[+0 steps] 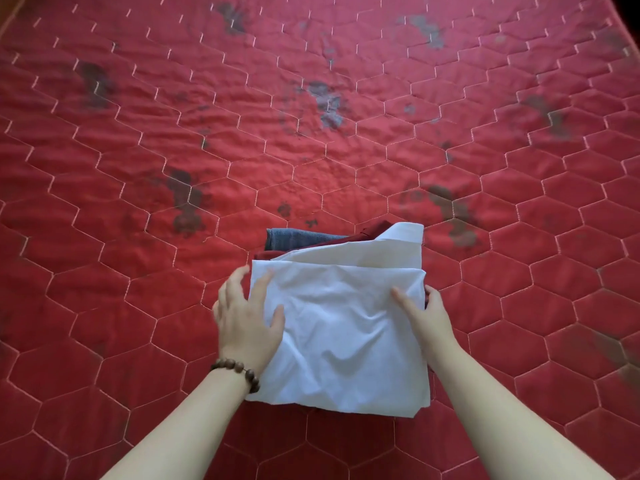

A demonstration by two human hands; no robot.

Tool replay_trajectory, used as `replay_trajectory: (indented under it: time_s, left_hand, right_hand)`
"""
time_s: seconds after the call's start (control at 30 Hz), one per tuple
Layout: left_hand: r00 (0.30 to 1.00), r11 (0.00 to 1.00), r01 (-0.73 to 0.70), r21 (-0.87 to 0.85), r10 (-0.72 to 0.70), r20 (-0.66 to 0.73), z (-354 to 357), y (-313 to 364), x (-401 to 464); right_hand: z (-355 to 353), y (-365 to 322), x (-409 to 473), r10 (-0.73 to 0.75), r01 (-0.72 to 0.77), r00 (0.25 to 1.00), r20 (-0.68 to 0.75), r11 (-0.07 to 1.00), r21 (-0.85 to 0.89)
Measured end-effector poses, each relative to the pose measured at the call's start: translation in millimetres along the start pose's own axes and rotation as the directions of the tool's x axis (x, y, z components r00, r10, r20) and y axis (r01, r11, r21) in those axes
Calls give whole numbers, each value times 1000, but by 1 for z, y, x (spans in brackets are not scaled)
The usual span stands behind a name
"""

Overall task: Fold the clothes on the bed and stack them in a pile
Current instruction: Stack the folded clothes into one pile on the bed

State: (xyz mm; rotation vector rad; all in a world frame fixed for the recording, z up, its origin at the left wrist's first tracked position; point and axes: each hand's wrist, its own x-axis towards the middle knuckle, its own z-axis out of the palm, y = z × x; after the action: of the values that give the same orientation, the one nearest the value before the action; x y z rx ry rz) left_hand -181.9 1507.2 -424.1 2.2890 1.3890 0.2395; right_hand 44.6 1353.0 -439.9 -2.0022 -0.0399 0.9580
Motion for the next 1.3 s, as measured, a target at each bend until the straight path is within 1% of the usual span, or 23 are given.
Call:
replay_trajectory:
  time_s: [0.07,0.13,0.23,0.33,0.43,0.5,0.57,0.63,0.7,0.73,0.8,0.87,0.93,0.97,1.0,1.03,1.07,1.1,1.13,1.17,1.2,1.23,1.3]
  left_hand:
    - [988,989,-146,-25,145,-44,2,18,16]
    - [963,963,-263,-61,265,39,8,38,37]
    - [914,938,-342,-60,347,208,25,63,65]
    - [914,928,-337,158,282,293,40,69,80]
    - [937,870,-313,382,218,272,41,59,85]
    - [940,869,-319,378,237,247,40,48,88]
    - [933,898,-314,310,230,277,38,42,90]
    - [903,898,-323,298,198,381,38,41,97]
    - [848,852,-417,316,239,472,36,44,105]
    - [834,843,-455,288,291,468,34,45,109]
    - [848,858,-476,194,389,360,30,45,116]
    - [889,888,-429,164,383,252,28,44,119]
    - [933,901,-340,271,287,215,26,48,112]
    - [950,895,-307,324,266,167,27,50,103]
    - [956,889,-294,352,278,95,29,53,92]
    - [946,878,-312,364,321,37,31,55,81]
    - [924,857,-356,372,381,5,35,55,69]
    - [903,834,-402,378,430,12,40,54,59]
    - [888,810,-441,387,458,54,45,53,51]
    - [876,786,-471,401,469,111,51,52,45]
    - [874,773,-483,411,454,174,56,50,42]
    - [876,771,-482,417,428,221,60,47,42]
    - [872,764,-487,423,402,278,67,41,47]
  right_hand:
    - [0,-13,13,9,-18,995,103,996,87]
    - [2,-29,25,-23,-12,979,203,986,166]
    - [3,-47,38,-93,52,978,185,975,216]
    - [4,-52,44,-171,149,976,136,976,159]
    - [6,-53,45,-205,181,969,140,969,167]
    - [6,-55,46,-208,171,964,167,963,209]
    - [6,-58,48,-191,133,957,217,958,256]
    - [6,-62,49,-178,118,954,241,962,246]
    - [5,-66,50,-190,146,957,217,968,202]
    - [3,-69,51,-195,153,960,203,967,205]
    - [-2,-74,53,-198,144,963,184,952,269]
    - [-3,-78,56,-204,147,960,192,950,275]
    - [3,-76,58,-205,202,971,123,979,42]
    - [5,-74,58,-237,233,971,-19,966,-114]
    - [8,-73,53,-320,272,930,-182,930,-245]
    - [11,-73,44,-458,347,837,-300,867,-357]
    - [17,-71,34,-617,439,723,-312,758,-482]
    - [26,-66,25,-756,524,618,-217,602,-603]
    - [38,-58,17,-844,594,533,-64,426,-683]
    - [51,-47,12,-871,645,479,106,267,-716]
    - [63,-35,8,-852,661,460,251,140,-737]
    - [72,-23,8,-807,647,476,350,52,-760]
    - [80,-5,16,-714,597,561,419,-2,-802]
